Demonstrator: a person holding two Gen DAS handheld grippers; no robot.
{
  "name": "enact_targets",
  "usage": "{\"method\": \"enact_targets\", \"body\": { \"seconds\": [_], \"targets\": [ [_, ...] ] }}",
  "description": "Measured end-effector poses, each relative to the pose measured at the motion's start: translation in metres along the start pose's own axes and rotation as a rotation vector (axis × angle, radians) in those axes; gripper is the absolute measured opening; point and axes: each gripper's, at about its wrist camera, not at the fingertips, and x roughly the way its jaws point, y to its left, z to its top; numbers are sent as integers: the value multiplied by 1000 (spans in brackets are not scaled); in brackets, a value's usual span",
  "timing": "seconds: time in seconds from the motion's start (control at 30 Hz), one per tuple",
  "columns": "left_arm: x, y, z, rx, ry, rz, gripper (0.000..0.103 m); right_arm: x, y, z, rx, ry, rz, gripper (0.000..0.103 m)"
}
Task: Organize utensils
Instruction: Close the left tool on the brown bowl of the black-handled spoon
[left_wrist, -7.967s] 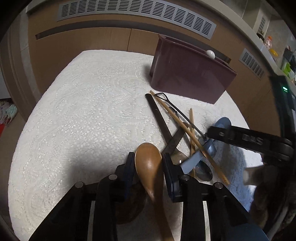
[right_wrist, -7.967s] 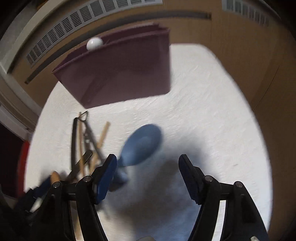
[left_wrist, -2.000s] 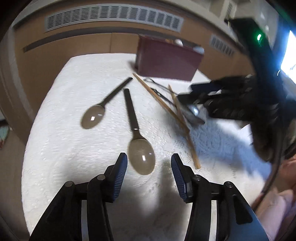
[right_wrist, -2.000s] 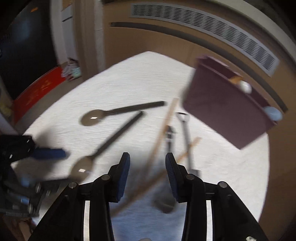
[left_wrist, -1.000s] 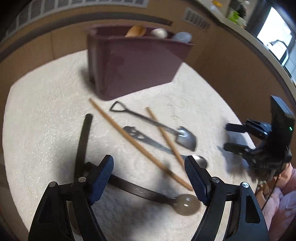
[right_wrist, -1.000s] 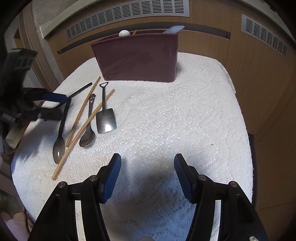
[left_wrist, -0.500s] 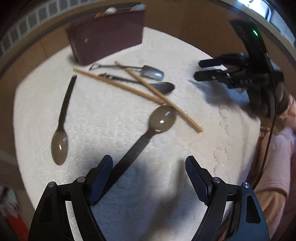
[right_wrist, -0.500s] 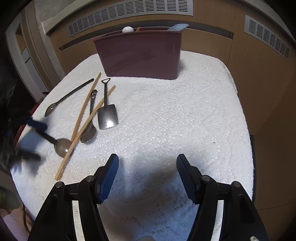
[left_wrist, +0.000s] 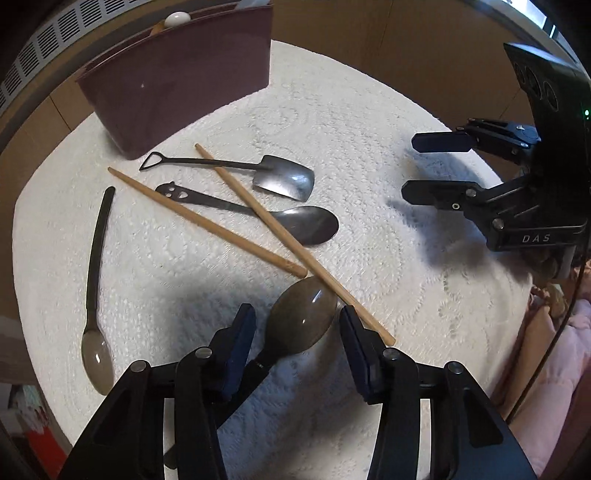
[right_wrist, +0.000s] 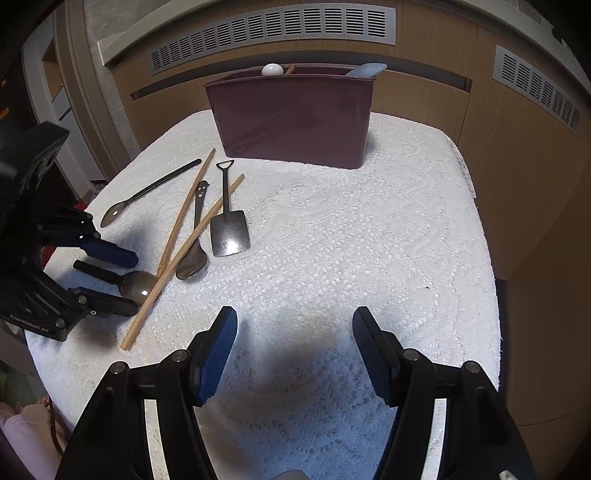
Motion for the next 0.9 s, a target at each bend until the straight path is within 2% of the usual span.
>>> {"method": "enact_targets", "body": {
  "seconds": [0.03,0.07,0.17,0.23,0.33,0.4,0.43,0.47,0.63,0.73,0.8,0.9],
  "targets": [
    [1,-3,0,4,-4,17,47,2,0,1,-3,3,0,63],
    [0,-6,0,-1,-16,30,40,3,0,1,-6,4,-1,63],
    [-7,0,-7,-92,-63,55,40,5,3,8,-15,-3,-1,63],
    [-16,7,-15,-169,-135,108,40,4,7,16,-19,-23,0,63],
    [-40,18,-31,-331,-306,176,40,7,13,33,-11,-48,4,62],
    [-52,25,-38,-404,-386,200,40,13,24,48,-24,-57,17,49],
    [-60,30,-43,-451,-440,215,40,17,29,54,-32,-52,29,37],
    [-65,33,-46,-478,-470,223,40,21,35,61,-42,-48,50,32],
    [-81,52,-49,-613,-591,180,40,52,62,95,-139,-23,93,28],
    [-84,60,-50,-649,-636,164,40,71,72,114,-203,-15,99,22],
    [-89,70,-50,-665,-667,158,40,86,76,126,-237,-12,88,21],
    [-99,73,-55,-689,-692,145,40,108,77,137,-260,27,125,21]
  ]
}}
